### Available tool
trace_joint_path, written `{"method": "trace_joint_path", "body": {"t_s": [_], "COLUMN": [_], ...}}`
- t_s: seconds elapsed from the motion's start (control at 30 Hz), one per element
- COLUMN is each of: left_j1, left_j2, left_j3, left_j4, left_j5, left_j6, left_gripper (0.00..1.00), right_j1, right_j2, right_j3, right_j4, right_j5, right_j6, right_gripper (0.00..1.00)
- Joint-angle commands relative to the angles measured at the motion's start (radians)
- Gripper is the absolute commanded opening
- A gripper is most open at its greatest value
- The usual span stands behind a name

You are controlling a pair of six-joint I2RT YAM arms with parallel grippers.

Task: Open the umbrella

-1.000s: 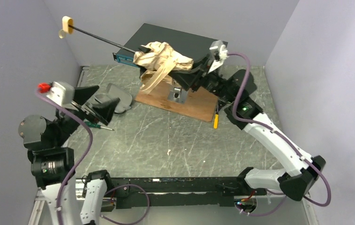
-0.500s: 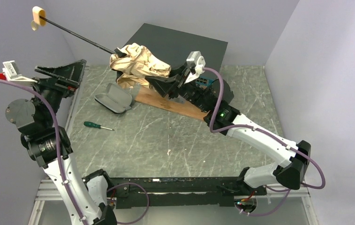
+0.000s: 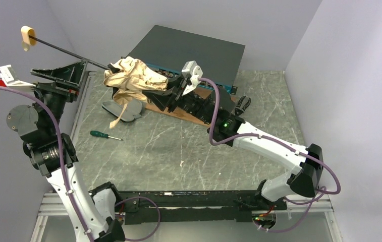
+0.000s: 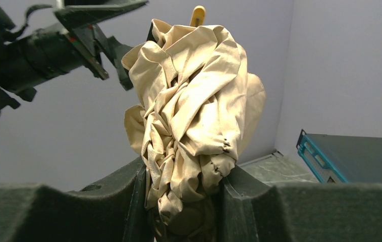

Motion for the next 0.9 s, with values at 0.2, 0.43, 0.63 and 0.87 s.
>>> {"method": "trace_joint_path", "body": {"t_s": [0.2,0.43,0.63,0.87], "left_j1": [0.006,-0.001,-0.032,-0.037], "left_j2": [0.014,0.030,0.024,0.016], "left_j3": [-0.108,-0.145,-0.158,-0.148], "left_j4": [0.097,0.236,0.304,0.295], "left_j5": [0.012,0.052,0.067,0.052], "left_j6": [-0.063,-0.095,-0.085,-0.014], "left_gripper": [0.85,0.77,0.58,0.00], "right_j1": [0.047,0.054,0.053,0.052], "right_j2": [0.003,0.040,0.068,0.065], "right_j3": [0.078,0.090,0.099,0.088], "right_j4": [0.165,0.172,0.176,0.143], "right_j5": [0.021,0.022,0.026,-0.018], "right_j6": [-0.023,-0.024,-0.010,-0.019], "right_gripper": [0.00,0.00,0.00,0.18]}}
